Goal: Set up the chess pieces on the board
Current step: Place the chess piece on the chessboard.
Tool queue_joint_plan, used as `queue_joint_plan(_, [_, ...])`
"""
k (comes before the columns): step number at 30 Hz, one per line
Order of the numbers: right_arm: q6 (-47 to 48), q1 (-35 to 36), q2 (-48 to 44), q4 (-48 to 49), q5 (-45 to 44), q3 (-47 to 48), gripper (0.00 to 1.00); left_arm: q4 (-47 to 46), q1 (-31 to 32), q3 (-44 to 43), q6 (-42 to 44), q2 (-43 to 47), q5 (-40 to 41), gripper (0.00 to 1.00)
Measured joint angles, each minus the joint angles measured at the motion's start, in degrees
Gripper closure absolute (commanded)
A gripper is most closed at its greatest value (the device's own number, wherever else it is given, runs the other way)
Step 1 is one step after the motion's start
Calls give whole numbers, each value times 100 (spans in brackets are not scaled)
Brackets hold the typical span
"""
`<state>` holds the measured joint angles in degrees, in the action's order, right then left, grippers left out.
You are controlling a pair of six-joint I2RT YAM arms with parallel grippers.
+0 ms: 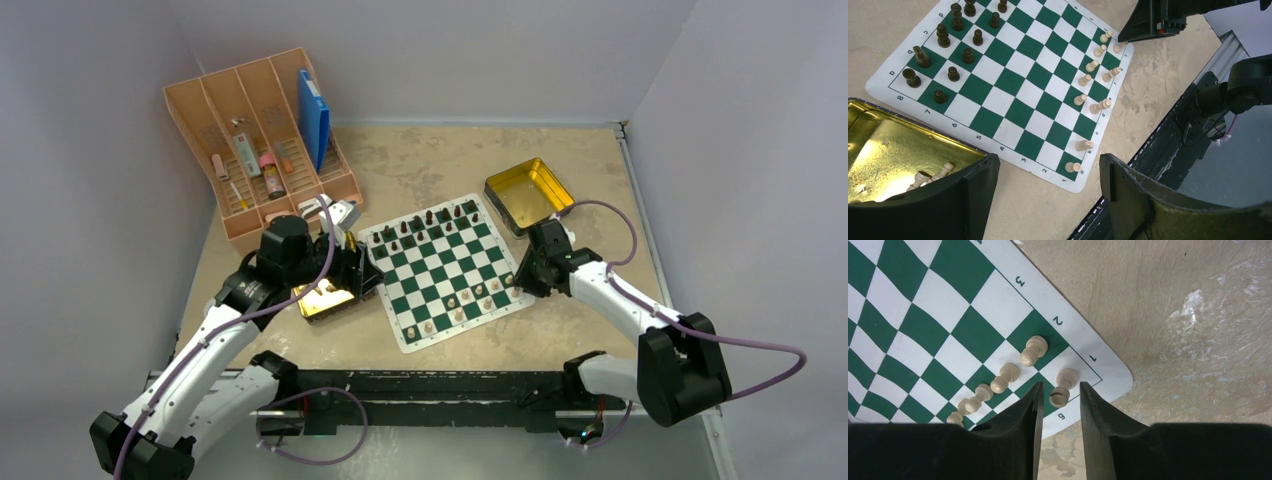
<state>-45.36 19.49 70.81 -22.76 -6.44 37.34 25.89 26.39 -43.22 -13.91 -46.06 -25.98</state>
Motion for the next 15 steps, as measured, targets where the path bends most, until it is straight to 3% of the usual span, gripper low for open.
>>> queue_joint_plan(7, [0, 0, -315, -219, -7, 195, 59, 35, 0, 0, -42, -52, 372, 28])
queue_joint_plan(15, [188, 0, -907, -343, 157, 881, 58, 706, 0, -326, -350, -901, 1585, 32])
